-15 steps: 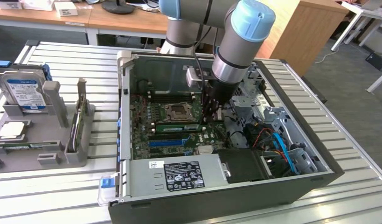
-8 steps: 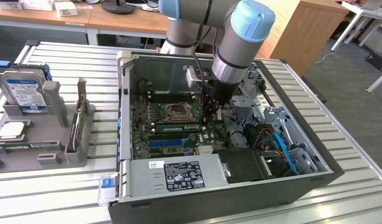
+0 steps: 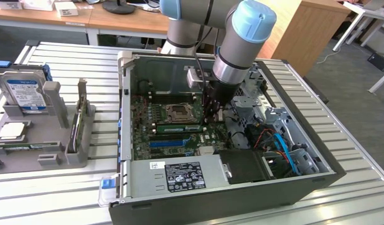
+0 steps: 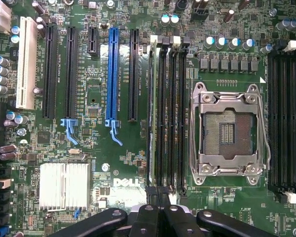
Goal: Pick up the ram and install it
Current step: 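Press down the ram until it locks into place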
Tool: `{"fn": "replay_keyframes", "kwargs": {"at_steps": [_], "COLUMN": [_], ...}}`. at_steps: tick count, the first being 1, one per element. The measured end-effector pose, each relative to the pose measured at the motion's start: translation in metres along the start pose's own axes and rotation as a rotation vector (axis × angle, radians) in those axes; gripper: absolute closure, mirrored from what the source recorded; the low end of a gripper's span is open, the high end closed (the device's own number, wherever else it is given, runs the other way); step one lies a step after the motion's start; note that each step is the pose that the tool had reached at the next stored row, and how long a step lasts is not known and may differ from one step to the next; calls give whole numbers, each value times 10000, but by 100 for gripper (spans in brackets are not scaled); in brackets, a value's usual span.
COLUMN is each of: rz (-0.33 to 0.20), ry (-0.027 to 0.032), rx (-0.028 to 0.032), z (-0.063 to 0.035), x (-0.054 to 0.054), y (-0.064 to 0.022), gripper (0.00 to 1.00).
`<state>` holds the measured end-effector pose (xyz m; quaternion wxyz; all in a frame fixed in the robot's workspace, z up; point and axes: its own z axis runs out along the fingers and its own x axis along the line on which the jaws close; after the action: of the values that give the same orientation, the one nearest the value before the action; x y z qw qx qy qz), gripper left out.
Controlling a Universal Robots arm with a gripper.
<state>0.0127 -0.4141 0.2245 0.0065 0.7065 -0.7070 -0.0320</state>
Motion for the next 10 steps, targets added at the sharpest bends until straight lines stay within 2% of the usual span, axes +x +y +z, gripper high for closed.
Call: {"fn": "replay_keyframes", "kwargs": {"at_steps": [10], "rz": [0], "ry": [1], "rx": [-1], "z": [8], "x": [0], "y": [0], "gripper": [89]}}
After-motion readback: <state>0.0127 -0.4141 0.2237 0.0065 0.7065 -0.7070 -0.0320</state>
